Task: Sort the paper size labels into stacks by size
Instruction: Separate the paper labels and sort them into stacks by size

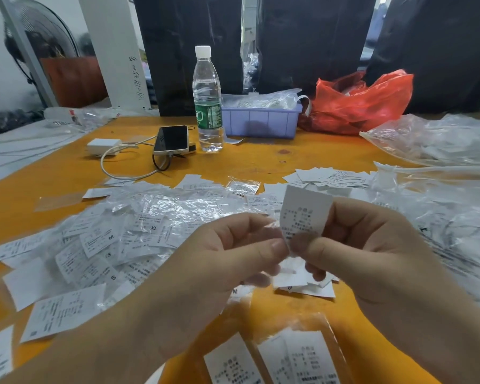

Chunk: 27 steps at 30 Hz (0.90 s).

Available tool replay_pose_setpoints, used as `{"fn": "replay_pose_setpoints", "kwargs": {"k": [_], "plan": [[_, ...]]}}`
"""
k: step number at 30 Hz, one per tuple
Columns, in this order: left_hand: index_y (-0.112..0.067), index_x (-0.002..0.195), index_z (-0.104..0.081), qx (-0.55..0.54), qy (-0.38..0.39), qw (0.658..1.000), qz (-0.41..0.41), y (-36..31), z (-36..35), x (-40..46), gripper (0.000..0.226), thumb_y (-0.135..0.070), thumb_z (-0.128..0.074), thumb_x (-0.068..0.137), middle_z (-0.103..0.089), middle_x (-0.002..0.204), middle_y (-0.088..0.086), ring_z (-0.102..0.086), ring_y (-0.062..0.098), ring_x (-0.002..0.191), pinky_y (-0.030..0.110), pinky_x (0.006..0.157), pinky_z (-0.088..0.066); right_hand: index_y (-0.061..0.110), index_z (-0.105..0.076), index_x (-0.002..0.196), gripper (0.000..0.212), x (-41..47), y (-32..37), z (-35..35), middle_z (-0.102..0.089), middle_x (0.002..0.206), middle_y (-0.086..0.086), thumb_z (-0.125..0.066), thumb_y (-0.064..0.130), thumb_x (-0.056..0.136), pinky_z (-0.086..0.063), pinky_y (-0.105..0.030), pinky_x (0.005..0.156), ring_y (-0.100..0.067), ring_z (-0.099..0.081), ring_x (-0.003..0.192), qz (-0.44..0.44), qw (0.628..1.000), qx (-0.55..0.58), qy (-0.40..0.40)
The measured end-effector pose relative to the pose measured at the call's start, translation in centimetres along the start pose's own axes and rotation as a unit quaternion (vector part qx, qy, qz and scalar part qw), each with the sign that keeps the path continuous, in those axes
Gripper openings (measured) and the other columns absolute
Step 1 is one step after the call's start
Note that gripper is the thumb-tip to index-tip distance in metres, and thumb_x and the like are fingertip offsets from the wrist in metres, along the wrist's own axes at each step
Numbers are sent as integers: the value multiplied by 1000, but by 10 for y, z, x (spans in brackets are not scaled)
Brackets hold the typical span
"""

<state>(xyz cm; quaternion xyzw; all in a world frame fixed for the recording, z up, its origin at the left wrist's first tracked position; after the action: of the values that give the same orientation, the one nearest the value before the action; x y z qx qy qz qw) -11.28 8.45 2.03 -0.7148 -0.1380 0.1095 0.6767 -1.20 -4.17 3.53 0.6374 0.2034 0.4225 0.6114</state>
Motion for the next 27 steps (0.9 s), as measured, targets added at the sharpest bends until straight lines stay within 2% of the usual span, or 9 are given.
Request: {"fn": "replay_pose_setpoints", "kwargs": {"k": [2, 5, 7, 10, 14, 18, 22, 27], "plan": [[-19, 97, -76, 24, 4, 1000, -4, -1, 2, 1, 28, -26, -71, 71, -75, 92, 8, -65, 13, 70, 22, 66, -55, 13, -73, 86, 23, -2, 1, -2, -72, 70, -3, -72, 24, 66, -46, -27, 57, -6, -58, 58, 15, 999, -10, 26], [-14, 93, -77, 32, 11, 999, -4, -4, 6, 0, 23, -24, -68, 74, -74, 89, 16, -65, 14, 66, 20, 62, -54, 13, -74, 86, 17, -3, 4, -6, -75, 72, 4, -65, 6, 73, -47, -10, 56, 1, -65, 61, 27, 997, 35, 67], [-16, 90, -77, 51, 7, 998, -19, -5, 7, -1, 20, -25, -69, 74, -75, 84, 11, -64, 13, 65, 20, 61, -53, 13, -74, 86, 19, -4, 4, -6, -75, 73, 1, -62, 4, 74, -48, -12, 56, 0, -65, 60, 32, 997, 36, 63], [-17, 82, -77, 44, -21, 998, -50, -6, 7, 0, 14, -24, -70, 72, -74, 74, 7, -64, 14, 61, 20, 58, -53, 20, -75, 87, 18, -2, 2, -1, -73, 73, -3, -66, 17, 72, -46, -29, 58, -7, -58, 58, 29, 999, -20, 1], [-21, 77, -75, 42, -37, 996, -69, -10, 7, -2, 6, -25, -74, 72, -73, 73, 7, -65, 15, 61, 20, 57, -52, 30, -75, 87, 20, 0, 7, 10, -73, 74, -2, -66, 24, 70, -48, -24, 52, -8, -58, 56, 34, 996, -23, -75], [-23, 75, -74, 59, -40, 995, -68, -12, 8, -4, 16, -33, -84, 67, -74, 76, 6, -67, 15, 65, 22, 57, -53, 30, -75, 89, 20, 1, 9, 11, -73, 74, -2, -65, 26, 72, -47, -24, 53, -8, -58, 56, 31, 998, -27, -51], [-25, 74, -73, 69, -39, 994, -71, -11, 7, -3, 8, -29, -75, 68, -73, 73, 4, -67, 15, 65, 23, 58, -54, 22, -74, 86, 16, 1, 8, 6, -73, 72, -4, -66, 21, 72, -44, -21, 50, -7, -60, 57, 34, 999, -21, -2], [-25, 73, -73, 67, -33, 995, -71, -10, 7, -2, 4, -26, -73, 70, -73, 72, 3, -67, 15, 63, 23, 58, -55, 21, -74, 84, 14, 2, 7, 5, -73, 74, -3, -66, 20, 73, -45, -16, 52, -7, -62, 60, 38, 999, -16, 15]]}}
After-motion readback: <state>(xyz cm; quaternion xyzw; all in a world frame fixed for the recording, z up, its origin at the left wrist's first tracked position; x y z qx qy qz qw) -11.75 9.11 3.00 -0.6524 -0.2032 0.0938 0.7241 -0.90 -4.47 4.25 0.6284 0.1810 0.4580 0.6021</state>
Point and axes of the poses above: each hand's wrist, its own x-axis towards the middle knuckle, its own z-axis out of the back of the hand, y = z × x, the point moved 3 cm from there along x, towards the middle knuckle
